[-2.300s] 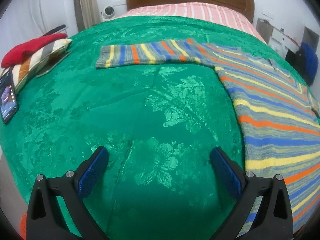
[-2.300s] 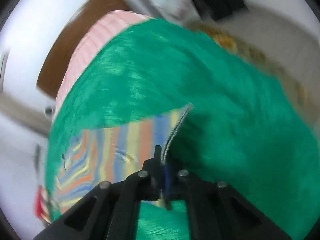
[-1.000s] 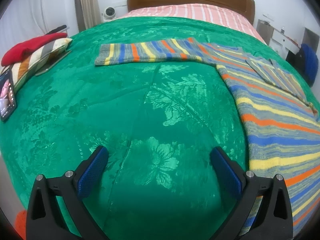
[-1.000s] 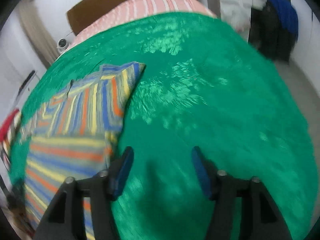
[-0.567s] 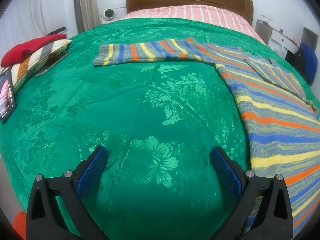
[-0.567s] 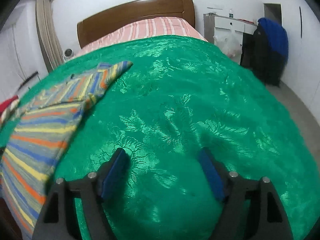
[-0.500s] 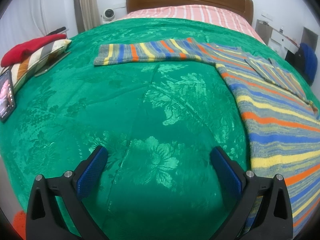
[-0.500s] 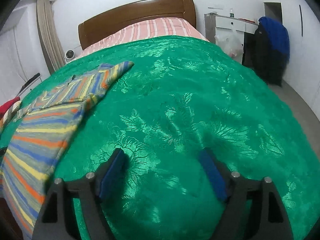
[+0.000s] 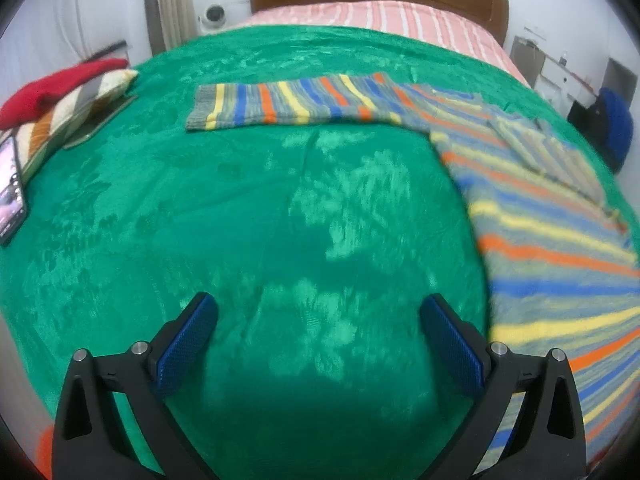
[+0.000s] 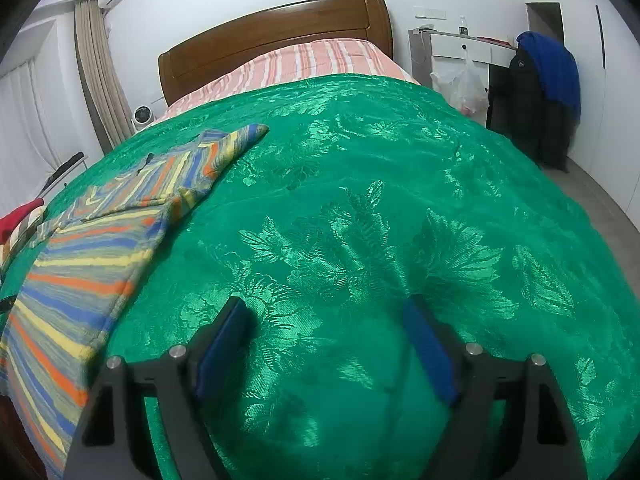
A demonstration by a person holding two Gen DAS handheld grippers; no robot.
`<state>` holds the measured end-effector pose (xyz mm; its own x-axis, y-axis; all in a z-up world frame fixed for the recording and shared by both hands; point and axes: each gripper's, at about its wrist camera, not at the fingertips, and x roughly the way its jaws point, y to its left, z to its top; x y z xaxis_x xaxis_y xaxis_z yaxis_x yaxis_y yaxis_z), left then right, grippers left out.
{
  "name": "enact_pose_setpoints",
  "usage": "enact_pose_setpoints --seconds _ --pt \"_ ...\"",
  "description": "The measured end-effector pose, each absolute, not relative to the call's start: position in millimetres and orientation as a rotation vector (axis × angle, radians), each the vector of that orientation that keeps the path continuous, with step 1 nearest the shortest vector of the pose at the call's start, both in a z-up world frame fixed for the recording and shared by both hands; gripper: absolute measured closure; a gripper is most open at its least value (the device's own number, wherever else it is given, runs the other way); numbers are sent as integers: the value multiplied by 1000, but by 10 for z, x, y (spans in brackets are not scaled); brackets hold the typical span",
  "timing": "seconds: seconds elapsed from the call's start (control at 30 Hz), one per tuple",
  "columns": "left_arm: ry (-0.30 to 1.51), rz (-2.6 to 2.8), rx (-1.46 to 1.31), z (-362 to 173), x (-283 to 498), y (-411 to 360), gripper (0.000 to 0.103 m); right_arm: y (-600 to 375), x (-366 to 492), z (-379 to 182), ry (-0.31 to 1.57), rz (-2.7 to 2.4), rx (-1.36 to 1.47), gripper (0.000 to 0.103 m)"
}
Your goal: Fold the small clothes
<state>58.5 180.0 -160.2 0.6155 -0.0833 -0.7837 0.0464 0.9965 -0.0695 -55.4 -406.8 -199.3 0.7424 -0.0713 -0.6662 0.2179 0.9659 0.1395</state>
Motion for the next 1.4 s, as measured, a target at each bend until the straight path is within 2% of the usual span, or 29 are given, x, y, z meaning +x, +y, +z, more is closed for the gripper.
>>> enact_pose_setpoints --seconds 0.2,0.4,0.57,0.6,0.63,0.67,0.7,0.87,1.07,1.13,1.23,1.27,1.3,1.33,1.37,1.4 --pt "886 -101 -250 -996 1276 2450 0 -4061 -544 -2010 719 -159 209 21" --pt "1078 8 -414 -1233 2322 3003 4 -4049 -545 -2017 718 -162 206 21" --pt "1116 91 -374 -1500 2722 2934 34 -4025 -533 -2013 725 -175 187 21" --pt "1109 97 -373 -1532 2755 2909 47 -4021 -532 -2012 726 -177 184 21" --pt "1098 107 -365 -1562 2784 2879 75 -4017 -529 -2010 726 -178 182 21" --pt "1089 117 -353 -1583 2800 2855 91 -4018 -530 -2011 726 -178 183 21" --pt "1085 121 -345 -1582 2815 2829 98 -4018 -529 -2010 726 -177 183 21" --pt "974 25 -282 -1056 2812 2456 99 -4019 -531 -2009 724 -178 183 21" --pt "824 -318 -120 -94 2623 1061 99 -4019 -534 -2006 722 -176 184 21" --pt "813 -441 -83 6 2533 460 99 -4019 -535 -2006 722 -176 184 21" --pt "846 -535 -51 -160 2486 -217 95 -4017 -532 -2004 723 -178 180 21" --pt "863 -545 -40 -240 2475 -354 90 -4017 -531 -2004 724 -179 180 21" --pt "898 -559 -26 -377 2479 -541 70 -4019 -530 -2005 724 -178 180 21" --pt "949 -566 -17 -553 2482 -694 45 -4018 -530 -2004 724 -178 181 21" --pt "985 -560 -4 -698 2462 -787 39 -4020 -529 -2005 724 -177 181 21" --pt "986 -555 4 -752 2398 -808 37 -4019 -529 -2004 724 -177 180 21"
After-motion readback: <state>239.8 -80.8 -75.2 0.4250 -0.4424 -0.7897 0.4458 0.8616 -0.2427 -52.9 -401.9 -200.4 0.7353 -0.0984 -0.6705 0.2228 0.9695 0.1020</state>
